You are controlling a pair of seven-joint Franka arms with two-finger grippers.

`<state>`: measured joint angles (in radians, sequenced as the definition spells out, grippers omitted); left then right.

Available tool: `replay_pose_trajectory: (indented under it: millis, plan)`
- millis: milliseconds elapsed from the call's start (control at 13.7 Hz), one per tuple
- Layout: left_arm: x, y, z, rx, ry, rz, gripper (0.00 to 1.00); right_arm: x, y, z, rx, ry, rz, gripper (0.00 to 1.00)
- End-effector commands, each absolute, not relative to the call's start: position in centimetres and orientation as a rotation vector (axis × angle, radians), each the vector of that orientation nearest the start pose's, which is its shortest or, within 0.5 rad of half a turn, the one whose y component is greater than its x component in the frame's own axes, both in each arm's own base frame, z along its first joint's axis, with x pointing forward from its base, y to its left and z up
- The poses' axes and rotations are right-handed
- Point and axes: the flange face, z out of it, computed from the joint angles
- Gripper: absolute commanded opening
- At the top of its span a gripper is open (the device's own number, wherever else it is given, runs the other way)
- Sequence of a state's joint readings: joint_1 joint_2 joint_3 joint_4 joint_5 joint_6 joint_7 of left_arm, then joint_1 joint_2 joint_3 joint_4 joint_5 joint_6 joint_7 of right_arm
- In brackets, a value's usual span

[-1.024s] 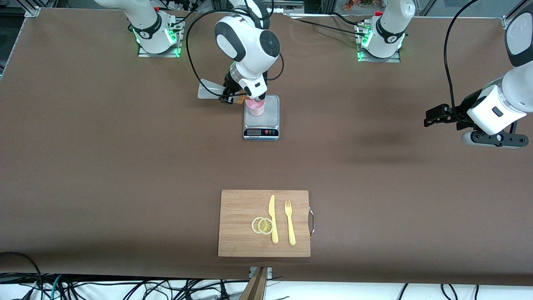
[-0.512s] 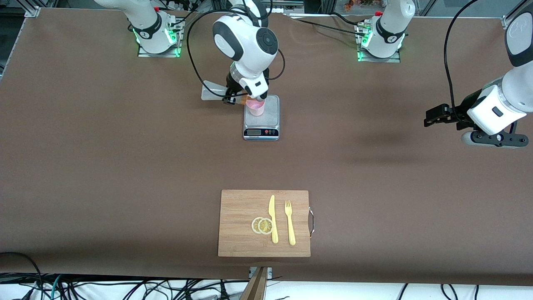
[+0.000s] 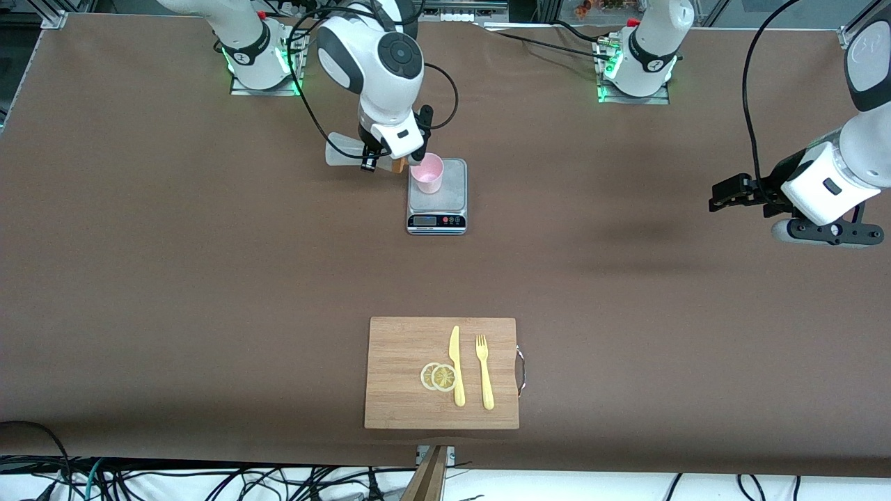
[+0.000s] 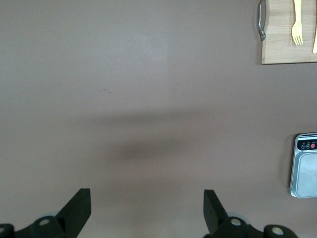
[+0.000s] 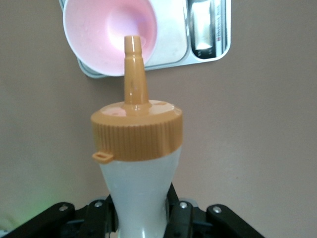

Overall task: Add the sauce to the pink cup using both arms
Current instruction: 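Carry the bottle with the right gripper back beside the scale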

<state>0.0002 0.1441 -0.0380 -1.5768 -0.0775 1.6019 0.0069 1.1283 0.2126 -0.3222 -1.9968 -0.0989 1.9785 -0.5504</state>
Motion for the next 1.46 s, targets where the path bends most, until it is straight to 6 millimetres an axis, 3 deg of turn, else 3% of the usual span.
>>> replay_pose_trajectory:
  millis: [0, 293, 732, 1171, 1390]
  plan:
    - [59.6, -2.7, 54.7, -3.218, 0.077, 0.194, 1.00, 39.7, 38.5, 36.5, -2.474, -2.055, 0.215, 0.24]
    - [59.6, -2.6, 54.7, -3.218, 0.080, 0.193, 1.00, 43.4, 34.1, 39.6, -2.378, -1.944, 0.120, 0.25]
    - [59.6, -2.6, 54.7, -3.218, 0.080, 0.196, 1.00, 49.4, 26.4, 42.3, -2.206, -1.810, -0.084, 0.25]
    - [59.6, -2.6, 54.7, -3.218, 0.080, 0.193, 1.00, 52.9, 18.0, 42.7, -1.993, -1.671, -0.327, 0.26]
    - [59.6, -2.7, 54.7, -3.218, 0.080, 0.193, 1.00, 53.7, 12.8, 41.7, -1.872, -1.617, -0.412, 0.26]
